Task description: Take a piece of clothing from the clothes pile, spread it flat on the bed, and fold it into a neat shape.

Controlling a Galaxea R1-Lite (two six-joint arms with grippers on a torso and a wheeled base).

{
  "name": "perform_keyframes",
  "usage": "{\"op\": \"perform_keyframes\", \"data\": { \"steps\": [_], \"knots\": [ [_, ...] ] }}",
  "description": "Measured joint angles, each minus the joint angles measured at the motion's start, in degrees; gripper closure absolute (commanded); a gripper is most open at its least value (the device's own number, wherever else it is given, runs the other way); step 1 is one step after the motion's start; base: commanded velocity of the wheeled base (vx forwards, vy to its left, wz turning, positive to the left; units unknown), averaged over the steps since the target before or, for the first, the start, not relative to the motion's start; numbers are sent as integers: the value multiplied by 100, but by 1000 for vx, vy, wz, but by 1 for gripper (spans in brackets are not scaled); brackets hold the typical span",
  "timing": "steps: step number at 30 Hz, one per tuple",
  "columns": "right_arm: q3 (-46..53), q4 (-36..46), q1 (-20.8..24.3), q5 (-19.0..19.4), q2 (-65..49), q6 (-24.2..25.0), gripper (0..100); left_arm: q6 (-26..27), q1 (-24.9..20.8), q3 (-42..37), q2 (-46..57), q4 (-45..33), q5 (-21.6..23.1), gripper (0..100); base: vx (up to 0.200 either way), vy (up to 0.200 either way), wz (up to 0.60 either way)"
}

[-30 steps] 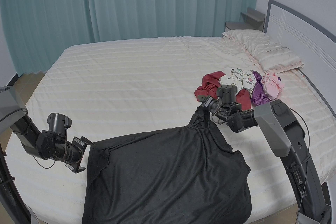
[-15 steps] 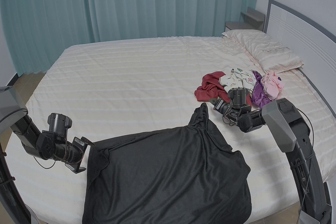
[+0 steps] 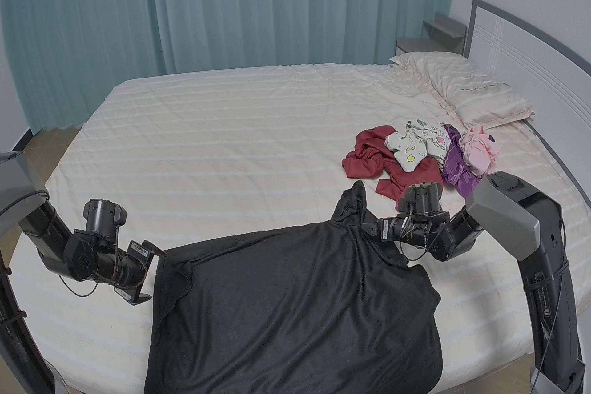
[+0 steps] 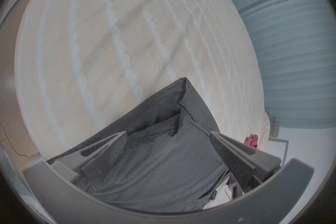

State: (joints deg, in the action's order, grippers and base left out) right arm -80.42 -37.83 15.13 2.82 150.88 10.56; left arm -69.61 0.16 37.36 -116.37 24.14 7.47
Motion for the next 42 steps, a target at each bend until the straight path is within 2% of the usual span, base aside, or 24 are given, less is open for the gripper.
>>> {"op": "perform_keyframes", "data": {
  "steps": [7,13,18,26,31,42],
  "knots": [
    [295,-132,269,-165,-140,-484,0,-5,0,0,0,0,-1,0,0,0,0],
    [274,88,247,-560,-135,-889,0,0,0,0,0,0,-1,0,0,0,0],
    [258,182,-28,-744,-135,-1290,0,0,0,0,0,0,-1,0,0,0,0],
    [254,-126,-433,-746,-144,-1269,0,1,0,0,0,0,0,0,0,0,0],
    [316,-293,-584,-728,-144,-868,0,1,-5,0,0,-2,-1,0,0,0,0],
    [283,-372,-1229,-711,-138,-840,0,1,-5,0,0,-6,-1,0,0,0,0]
  ]
}}
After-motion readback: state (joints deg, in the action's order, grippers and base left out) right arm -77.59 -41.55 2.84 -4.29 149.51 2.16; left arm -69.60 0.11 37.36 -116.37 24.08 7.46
